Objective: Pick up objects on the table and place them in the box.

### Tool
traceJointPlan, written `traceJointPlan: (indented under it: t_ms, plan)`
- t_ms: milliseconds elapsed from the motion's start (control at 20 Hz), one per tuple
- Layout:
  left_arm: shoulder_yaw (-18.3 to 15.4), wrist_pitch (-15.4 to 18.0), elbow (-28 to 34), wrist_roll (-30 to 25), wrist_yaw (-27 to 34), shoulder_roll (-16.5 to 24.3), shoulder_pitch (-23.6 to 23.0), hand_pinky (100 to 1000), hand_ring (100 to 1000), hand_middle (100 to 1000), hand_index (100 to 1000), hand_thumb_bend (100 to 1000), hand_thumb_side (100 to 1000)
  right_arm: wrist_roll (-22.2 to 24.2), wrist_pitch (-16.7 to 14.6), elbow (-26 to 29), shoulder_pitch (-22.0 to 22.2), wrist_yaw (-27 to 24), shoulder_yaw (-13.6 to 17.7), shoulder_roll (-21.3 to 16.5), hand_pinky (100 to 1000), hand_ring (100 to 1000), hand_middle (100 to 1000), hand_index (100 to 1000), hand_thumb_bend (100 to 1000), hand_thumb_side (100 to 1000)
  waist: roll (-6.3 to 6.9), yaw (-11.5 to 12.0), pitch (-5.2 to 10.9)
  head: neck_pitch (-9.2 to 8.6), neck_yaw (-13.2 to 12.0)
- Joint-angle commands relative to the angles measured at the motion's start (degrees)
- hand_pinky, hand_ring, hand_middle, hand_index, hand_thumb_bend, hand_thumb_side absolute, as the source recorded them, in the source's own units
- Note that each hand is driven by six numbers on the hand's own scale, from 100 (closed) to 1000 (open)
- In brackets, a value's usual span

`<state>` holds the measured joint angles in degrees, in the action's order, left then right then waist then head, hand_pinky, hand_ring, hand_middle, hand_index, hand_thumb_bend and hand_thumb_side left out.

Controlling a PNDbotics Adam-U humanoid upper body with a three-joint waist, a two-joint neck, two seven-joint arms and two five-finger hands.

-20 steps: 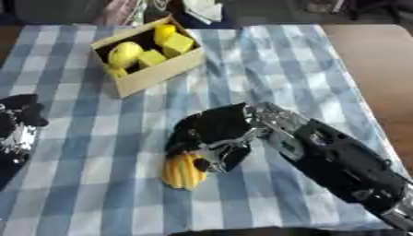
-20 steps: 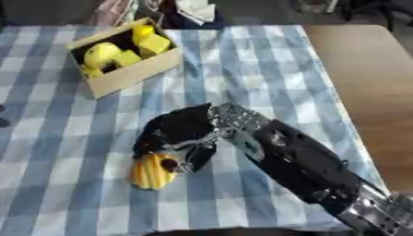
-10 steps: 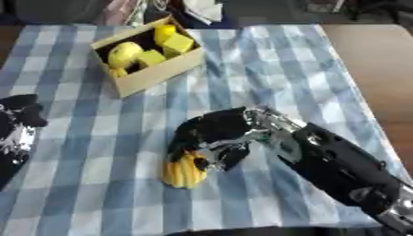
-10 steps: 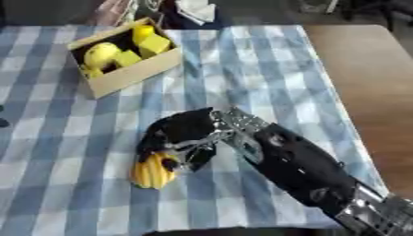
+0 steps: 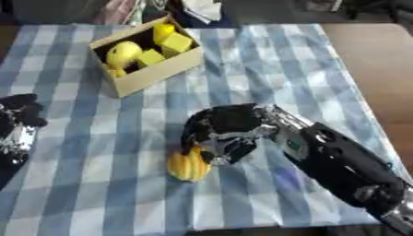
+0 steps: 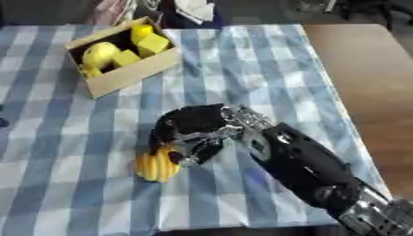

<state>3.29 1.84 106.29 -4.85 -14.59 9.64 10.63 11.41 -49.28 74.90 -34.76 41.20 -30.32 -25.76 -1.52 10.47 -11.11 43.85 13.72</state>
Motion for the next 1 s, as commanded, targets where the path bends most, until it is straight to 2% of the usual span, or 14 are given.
traceJointPlan:
  t_ms: [50, 500, 750, 1000]
  plan:
    - [-0.46, -0.04, 1.05, 0.16, -0.03, 1.16, 0.48, 708, 556, 608, 767, 238, 663, -0.35, 1.59, 0.67, -1.3, -3.42, 1.08, -2.77, 825, 736, 685, 294, 138, 100, 0.59, -0.21, 0.19, 0.27, -0.08]
    - [-0.78, -0.08, 0.91, 0.54, -0.13, 1.28, 0.26, 708, 554, 607, 767, 239, 662, 4.07, 7.31, 6.36, -6.83, -14.45, 2.49, -5.24, 826, 729, 678, 295, 148, 100, 0.25, -0.64, 0.58, 0.27, -0.26]
    - [-0.85, -0.08, 0.8, 0.66, -0.11, 1.23, 0.18, 708, 553, 607, 767, 240, 662, 5.81, 9.25, 7.17, -11.58, -17.36, 3.24, -5.33, 828, 735, 684, 299, 166, 100, 0.13, -0.67, 0.86, 0.27, -0.11]
    - [-0.95, -0.08, 0.79, 0.85, 0.02, 1.13, 0.04, 707, 552, 606, 766, 241, 659, 6.68, 10.47, 4.54, -16.52, -17.03, 4.61, -4.47, 831, 741, 693, 303, 184, 100, 0.16, -0.42, 1.19, 0.27, 0.03]
